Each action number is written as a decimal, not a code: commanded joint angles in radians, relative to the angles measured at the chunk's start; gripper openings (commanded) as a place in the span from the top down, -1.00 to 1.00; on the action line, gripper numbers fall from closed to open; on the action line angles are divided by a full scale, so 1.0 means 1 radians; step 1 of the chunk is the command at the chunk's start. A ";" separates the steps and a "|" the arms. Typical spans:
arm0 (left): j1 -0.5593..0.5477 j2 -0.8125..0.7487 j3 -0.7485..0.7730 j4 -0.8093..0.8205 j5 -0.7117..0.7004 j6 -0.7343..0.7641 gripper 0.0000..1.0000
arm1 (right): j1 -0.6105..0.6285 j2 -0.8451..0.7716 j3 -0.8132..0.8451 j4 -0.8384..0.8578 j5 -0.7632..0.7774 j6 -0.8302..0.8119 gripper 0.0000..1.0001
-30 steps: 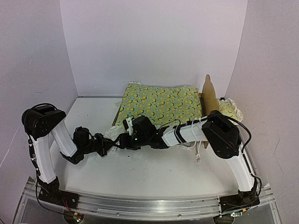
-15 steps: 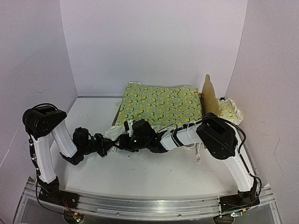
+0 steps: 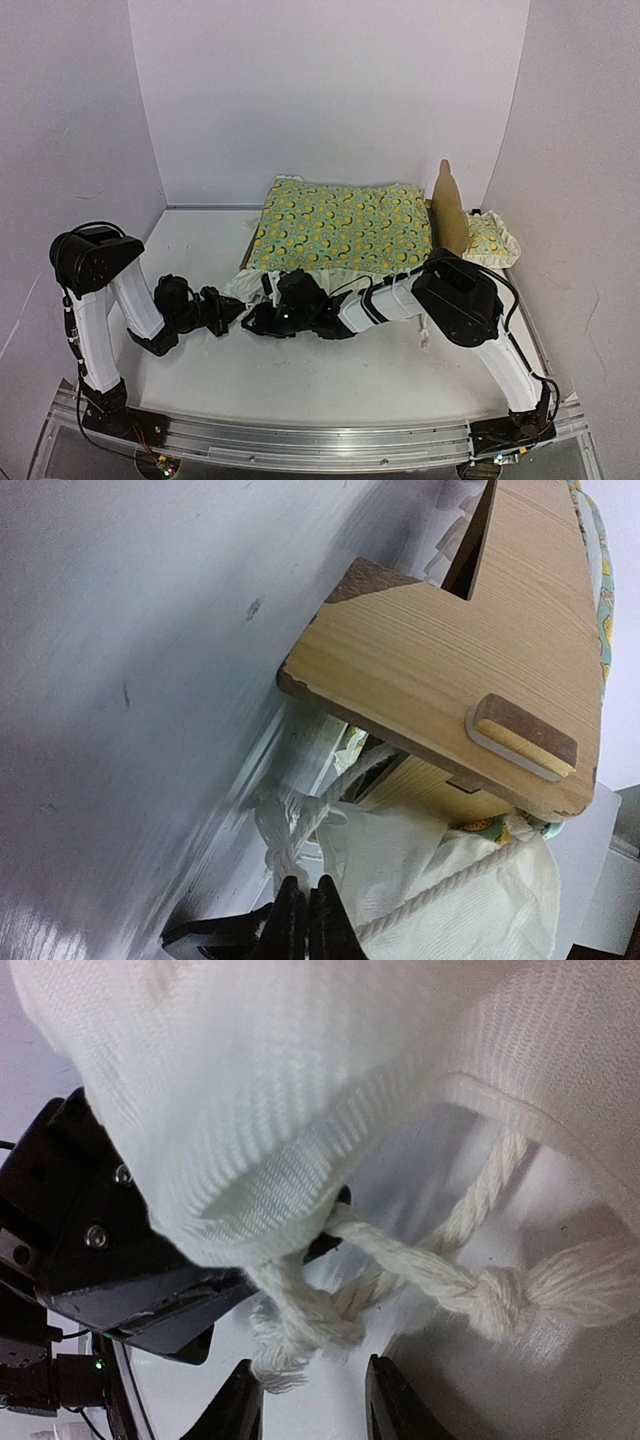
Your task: Set up the pet bed
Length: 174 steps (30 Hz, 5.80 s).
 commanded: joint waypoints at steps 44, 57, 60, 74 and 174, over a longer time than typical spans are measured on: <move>0.014 0.095 -0.043 0.234 -0.004 -0.061 1.00 | 0.015 -0.036 -0.002 0.090 -0.001 -0.409 1.00; 0.020 0.059 -0.013 0.203 -0.113 0.082 1.00 | -0.053 -0.170 -0.181 -0.003 -0.110 -0.368 1.00; 0.021 -0.028 -0.010 0.113 -0.174 0.147 1.00 | -0.065 -0.167 -0.170 -0.019 -0.106 -0.374 1.00; 0.010 -0.293 0.062 -0.602 -0.422 0.144 1.00 | -0.083 -0.201 -0.171 -0.042 -0.082 -0.451 1.00; 0.096 -0.472 0.780 -1.359 -0.110 1.327 -0.74 | -0.819 -0.361 0.599 -1.174 0.142 -1.279 1.00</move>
